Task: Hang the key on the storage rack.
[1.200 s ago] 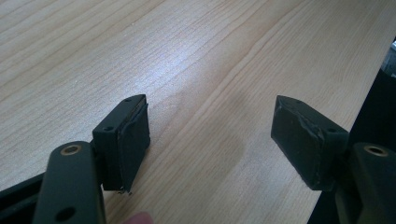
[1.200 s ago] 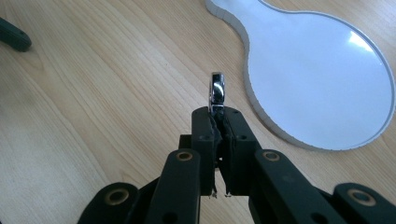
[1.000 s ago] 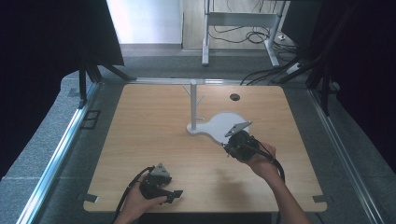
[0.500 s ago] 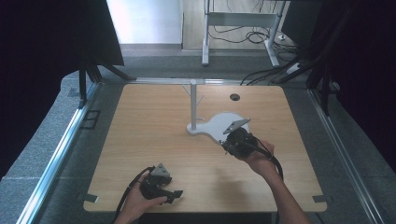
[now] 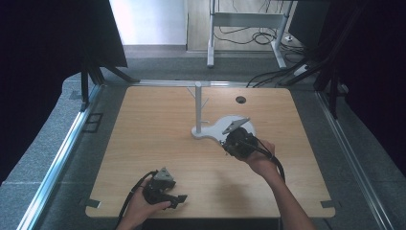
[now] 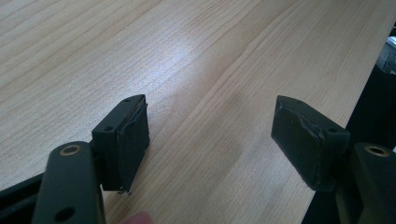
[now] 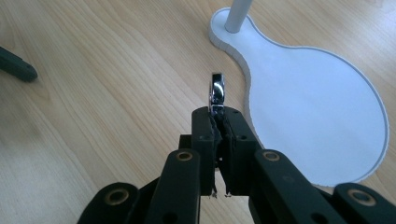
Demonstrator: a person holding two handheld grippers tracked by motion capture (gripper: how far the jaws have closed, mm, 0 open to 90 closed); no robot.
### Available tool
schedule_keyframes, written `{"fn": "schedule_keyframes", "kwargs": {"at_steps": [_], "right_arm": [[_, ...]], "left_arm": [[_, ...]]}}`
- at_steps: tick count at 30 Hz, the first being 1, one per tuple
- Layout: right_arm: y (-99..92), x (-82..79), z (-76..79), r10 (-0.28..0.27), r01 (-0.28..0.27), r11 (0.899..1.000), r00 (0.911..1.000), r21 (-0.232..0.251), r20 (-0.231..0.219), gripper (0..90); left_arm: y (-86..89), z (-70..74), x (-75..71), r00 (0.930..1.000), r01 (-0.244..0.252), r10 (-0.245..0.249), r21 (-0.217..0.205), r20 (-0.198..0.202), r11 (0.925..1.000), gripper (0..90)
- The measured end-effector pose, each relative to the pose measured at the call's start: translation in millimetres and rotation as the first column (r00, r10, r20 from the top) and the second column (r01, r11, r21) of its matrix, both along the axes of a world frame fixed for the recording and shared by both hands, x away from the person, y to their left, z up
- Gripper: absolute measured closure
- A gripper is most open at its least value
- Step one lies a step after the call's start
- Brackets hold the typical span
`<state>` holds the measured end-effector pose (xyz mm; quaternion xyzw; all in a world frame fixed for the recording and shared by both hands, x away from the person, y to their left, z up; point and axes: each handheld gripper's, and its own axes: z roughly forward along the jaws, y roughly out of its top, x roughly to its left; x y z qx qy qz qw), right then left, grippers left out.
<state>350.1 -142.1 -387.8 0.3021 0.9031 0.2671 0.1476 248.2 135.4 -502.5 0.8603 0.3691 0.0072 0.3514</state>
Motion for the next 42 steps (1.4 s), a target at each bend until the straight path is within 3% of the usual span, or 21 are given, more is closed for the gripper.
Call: {"fn": "schedule_keyframes", "kwargs": {"at_steps": [13, 30, 42], "right_arm": [[8.7, 15.0, 3.6, -0.010, 0.010, 1.000, 0.9999, -0.010, -0.005, 84.7], [20.2, 49.9, 11.2, -0.045, 0.043, 0.998, 0.9985, -0.048, -0.030, 84.7], [24.6, 73.8, 18.4, -0.075, 0.074, 0.997, 0.9967, -0.027, -0.032, 84.7]], "left_arm": [[0.2, 0.7, -0.2, 1.0000, 0.000, 0.000, 0.000, 0.003, 1.0000, 28.0], [3.1, 3.0, -0.3, 1.0000, -0.003, 0.003, -0.012, 0.009, 0.9999, 28.1], [5.8, 5.8, -0.6, 0.9999, -0.005, 0.005, -0.019, 0.013, 0.9998, 28.0]]}}
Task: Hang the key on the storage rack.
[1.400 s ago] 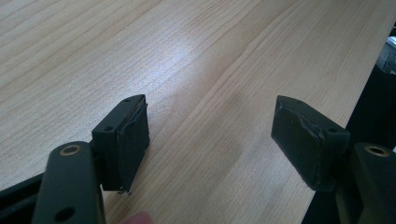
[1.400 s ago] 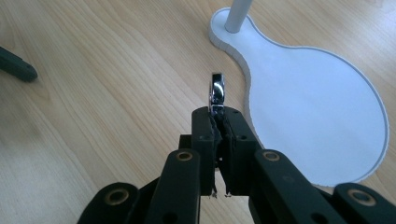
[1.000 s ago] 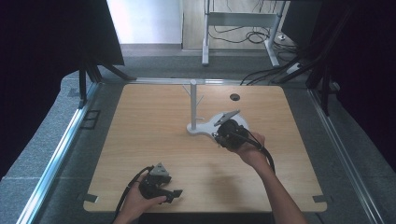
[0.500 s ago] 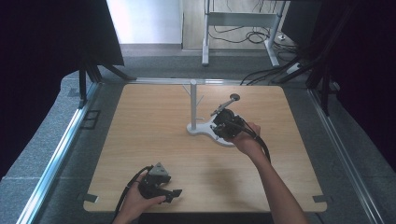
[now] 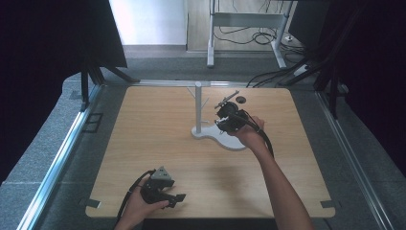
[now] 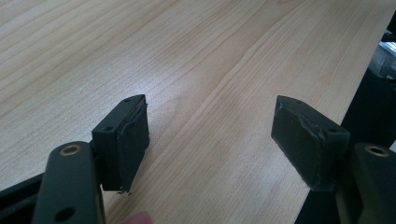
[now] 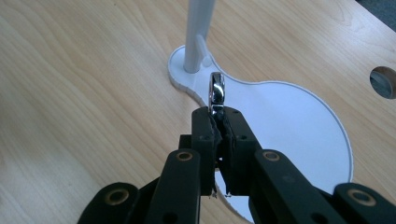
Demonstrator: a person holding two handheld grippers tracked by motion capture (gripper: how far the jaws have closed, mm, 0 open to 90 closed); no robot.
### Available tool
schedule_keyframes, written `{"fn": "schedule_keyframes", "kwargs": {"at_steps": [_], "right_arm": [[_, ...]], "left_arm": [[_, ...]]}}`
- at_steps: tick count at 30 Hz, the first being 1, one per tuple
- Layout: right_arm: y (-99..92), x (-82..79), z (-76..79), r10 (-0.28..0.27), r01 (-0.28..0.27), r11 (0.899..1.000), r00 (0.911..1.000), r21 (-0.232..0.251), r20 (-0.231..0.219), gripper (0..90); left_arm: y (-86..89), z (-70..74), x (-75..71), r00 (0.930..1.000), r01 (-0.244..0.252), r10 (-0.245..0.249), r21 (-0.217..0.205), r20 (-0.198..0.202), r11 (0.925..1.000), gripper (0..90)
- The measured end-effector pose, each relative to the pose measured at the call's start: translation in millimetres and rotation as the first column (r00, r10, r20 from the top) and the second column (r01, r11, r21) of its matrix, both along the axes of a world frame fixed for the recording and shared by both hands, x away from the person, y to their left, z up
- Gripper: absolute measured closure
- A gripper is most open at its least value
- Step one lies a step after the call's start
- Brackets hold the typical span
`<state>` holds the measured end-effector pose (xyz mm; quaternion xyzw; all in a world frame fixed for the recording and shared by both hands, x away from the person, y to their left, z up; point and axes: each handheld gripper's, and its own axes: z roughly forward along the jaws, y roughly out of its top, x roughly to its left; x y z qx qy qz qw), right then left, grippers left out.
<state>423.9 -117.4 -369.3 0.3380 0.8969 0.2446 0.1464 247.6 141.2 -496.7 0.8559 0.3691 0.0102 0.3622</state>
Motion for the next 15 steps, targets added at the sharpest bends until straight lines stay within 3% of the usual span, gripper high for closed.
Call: {"fn": "schedule_keyframes", "kwargs": {"at_steps": [15], "right_arm": [[4.8, 29.5, -3.2, -0.045, 0.045, 0.999, 0.9988, -0.004, -0.022, 84.7]], "left_arm": [[4.0, 2.7, 0.4, 1.0000, -0.009, 0.009, -0.013, 0.004, 0.9999, 28.1]]}}
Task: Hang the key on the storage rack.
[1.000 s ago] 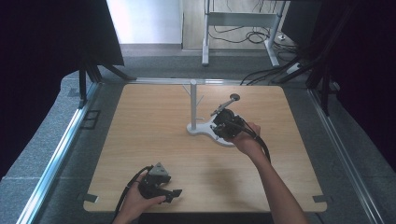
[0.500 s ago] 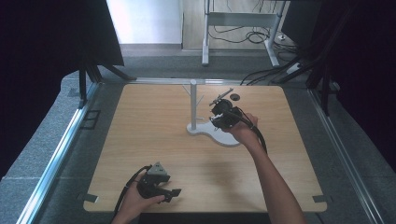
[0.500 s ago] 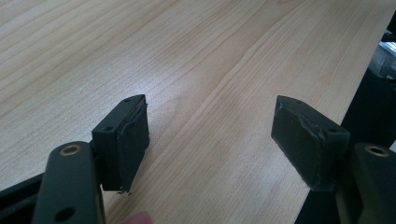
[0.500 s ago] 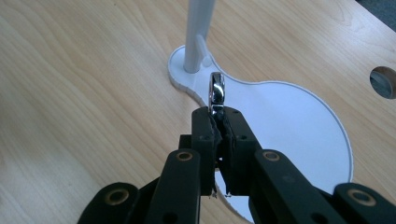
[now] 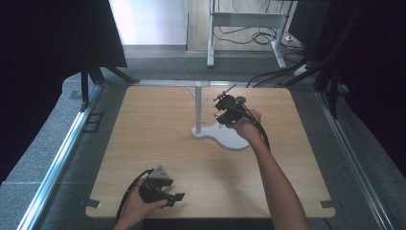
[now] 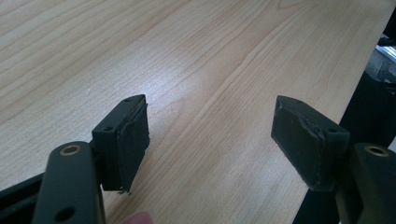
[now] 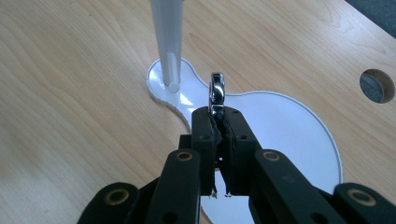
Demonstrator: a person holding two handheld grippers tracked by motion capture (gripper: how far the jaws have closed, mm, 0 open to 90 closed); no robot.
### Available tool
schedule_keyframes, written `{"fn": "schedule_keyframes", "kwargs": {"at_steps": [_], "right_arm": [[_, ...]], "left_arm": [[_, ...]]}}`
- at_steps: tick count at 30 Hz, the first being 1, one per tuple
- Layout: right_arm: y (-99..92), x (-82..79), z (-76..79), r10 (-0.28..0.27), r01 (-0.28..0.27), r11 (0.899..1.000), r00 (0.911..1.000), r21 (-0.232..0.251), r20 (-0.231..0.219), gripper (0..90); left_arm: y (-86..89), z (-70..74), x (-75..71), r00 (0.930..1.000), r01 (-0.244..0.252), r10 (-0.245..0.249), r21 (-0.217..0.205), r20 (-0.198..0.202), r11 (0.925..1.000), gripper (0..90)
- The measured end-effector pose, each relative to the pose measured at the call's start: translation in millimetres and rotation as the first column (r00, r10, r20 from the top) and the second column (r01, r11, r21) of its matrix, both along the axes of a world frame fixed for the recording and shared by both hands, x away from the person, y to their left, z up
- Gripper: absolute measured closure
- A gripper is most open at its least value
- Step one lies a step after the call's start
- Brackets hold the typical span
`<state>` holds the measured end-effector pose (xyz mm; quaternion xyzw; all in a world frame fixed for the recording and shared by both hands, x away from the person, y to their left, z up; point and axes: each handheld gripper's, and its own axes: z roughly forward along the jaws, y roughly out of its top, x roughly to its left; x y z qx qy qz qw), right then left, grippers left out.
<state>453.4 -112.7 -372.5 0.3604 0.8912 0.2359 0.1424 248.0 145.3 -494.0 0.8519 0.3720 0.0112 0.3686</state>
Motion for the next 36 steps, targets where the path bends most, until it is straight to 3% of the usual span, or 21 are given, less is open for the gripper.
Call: {"fn": "schedule_keyframes", "kwargs": {"at_steps": [14, 27, 36], "right_arm": [[8.6, 16.9, -0.1, -0.019, 0.019, 0.999, 0.9998, -0.027, -0.006, 84.6], [3.8, 28.7, 3.5, -0.043, 0.043, 0.999, 0.9991, 0.021, -0.007, 84.6], [5.1, 45.0, 9.3, -0.059, 0.059, 0.998, 0.9982, 0.000, -0.011, 84.6]], "left_arm": [[2.3, 2.1, -0.1, 1.0000, 0.002, -0.002, -0.011, 0.003, 0.9999, 28.1], [2.6, 1.7, 0.5, 1.0000, 0.004, -0.004, -0.012, 0.002, 0.9999, 28.3], [3.8, 1.1, 1.1, 1.0000, -0.003, 0.003, -0.019, -0.002, 0.9998, 28.3]]}}
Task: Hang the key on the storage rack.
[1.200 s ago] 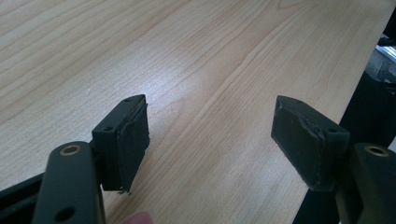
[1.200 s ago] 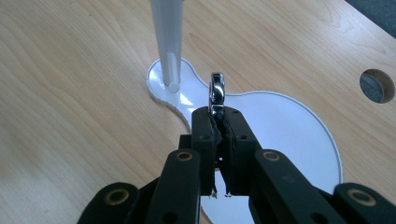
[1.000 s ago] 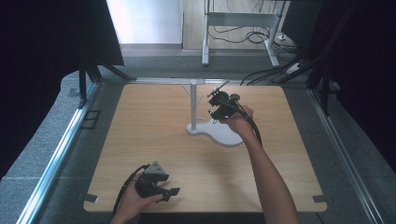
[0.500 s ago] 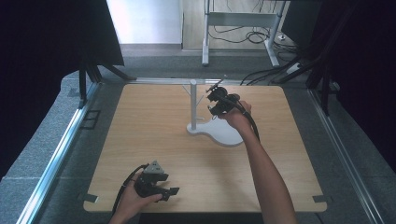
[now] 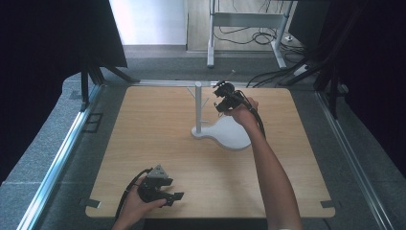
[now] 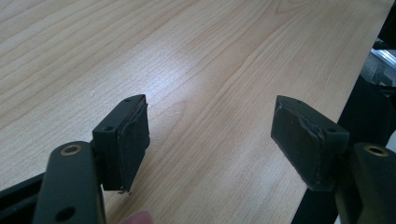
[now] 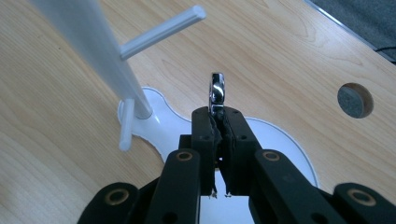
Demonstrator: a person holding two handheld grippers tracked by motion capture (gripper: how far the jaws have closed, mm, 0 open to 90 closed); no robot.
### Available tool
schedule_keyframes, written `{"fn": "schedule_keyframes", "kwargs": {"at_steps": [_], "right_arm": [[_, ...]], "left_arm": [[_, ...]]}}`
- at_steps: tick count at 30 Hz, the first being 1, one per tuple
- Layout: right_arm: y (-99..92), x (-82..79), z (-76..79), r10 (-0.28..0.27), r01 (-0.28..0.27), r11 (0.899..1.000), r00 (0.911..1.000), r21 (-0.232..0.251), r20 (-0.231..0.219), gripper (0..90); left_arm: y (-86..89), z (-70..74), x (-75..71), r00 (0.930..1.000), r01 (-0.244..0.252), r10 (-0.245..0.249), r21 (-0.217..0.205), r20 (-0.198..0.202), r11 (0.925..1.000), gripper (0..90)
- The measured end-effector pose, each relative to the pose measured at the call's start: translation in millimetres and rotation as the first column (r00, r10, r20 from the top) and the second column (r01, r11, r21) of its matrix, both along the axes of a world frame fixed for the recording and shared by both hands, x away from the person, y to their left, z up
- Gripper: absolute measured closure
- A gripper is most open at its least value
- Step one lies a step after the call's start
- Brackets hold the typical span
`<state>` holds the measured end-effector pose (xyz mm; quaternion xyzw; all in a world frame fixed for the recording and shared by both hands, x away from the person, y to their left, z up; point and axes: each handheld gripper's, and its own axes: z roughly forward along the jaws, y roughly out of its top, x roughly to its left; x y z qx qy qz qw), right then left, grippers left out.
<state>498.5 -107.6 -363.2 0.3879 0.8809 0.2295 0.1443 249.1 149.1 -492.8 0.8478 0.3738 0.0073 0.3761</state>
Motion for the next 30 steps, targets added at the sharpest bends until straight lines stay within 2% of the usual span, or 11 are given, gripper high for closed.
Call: {"fn": "schedule_keyframes", "kwargs": {"at_steps": [3, 10, 16, 30], "right_arm": [[2.2, 5.9, 4.1, -0.002, 0.002, 1.000, 1.0000, -0.017, 0.005, 84.7], [8.1, 15.5, 10.5, -0.006, 0.006, 1.000, 0.9999, 0.003, 0.010, 84.6], [20.0, 19.4, 11.6, -0.006, 0.006, 1.000, 0.9995, -0.007, 0.032, 84.7], [29.7, 8.4, 10.5, 0.011, -0.011, 1.000, 0.9985, 0.004, 0.053, 84.6]], "left_arm": [[-0.2, -0.2, 0.1, 1.0000, 0.000, 0.000, -0.002, 0.001, 1.0000, 28.5], [1.1, 0.0, 0.6, 1.0000, 0.006, -0.006, -0.003, -0.001, 1.0000, 28.5], [1.8, 0.0, 0.7, 1.0000, 0.005, -0.005, -0.002, 0.001, 1.0000, 28.5], [-0.8, -1.1, 0.2, 1.0000, 0.005, -0.005, -0.001, -0.002, 1.0000, 28.5]]}}
